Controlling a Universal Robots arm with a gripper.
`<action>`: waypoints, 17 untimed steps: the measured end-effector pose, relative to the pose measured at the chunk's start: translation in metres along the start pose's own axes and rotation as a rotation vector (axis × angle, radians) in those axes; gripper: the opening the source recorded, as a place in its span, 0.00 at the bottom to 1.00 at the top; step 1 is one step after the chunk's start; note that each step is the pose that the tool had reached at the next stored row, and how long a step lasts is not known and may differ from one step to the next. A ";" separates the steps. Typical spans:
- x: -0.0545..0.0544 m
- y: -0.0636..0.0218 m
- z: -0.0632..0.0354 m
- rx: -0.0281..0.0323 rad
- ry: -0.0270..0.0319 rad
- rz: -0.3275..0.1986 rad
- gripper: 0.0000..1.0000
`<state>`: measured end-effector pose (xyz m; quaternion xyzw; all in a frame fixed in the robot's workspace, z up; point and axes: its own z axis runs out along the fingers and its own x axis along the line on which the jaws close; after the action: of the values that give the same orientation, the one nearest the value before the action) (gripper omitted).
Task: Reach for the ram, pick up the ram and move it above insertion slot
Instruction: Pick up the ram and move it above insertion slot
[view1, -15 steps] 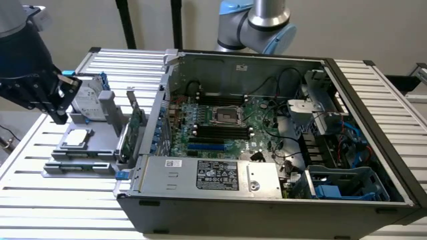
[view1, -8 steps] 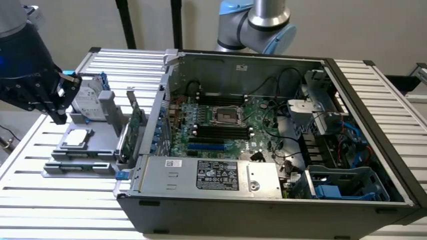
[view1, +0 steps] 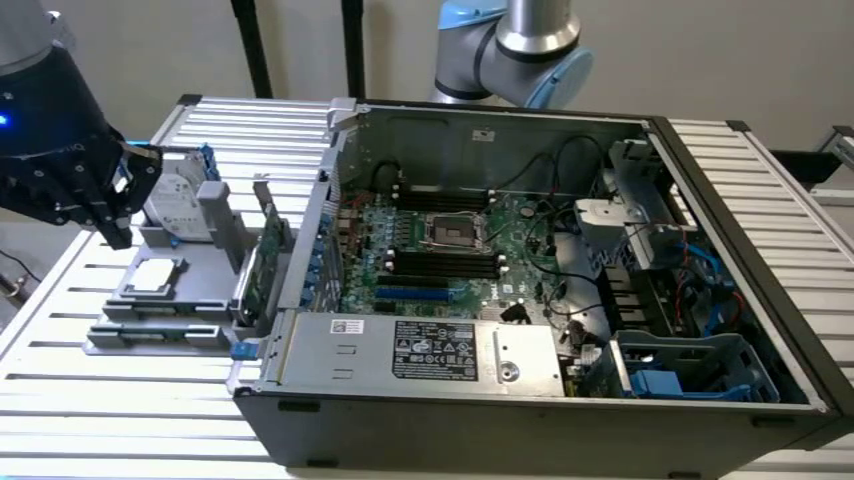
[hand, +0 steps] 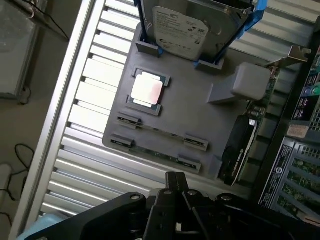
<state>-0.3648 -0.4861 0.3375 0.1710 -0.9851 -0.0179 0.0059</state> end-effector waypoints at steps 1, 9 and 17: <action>0.000 0.0000 0.0000 0.0001 0.0007 -0.019 0.11; 0.000 0.0000 0.0000 0.0009 0.0061 -0.165 0.11; 0.000 0.0000 0.0000 0.0017 0.0115 -0.309 0.11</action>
<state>-0.3648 -0.4861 0.3375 0.3209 -0.9469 -0.0168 0.0086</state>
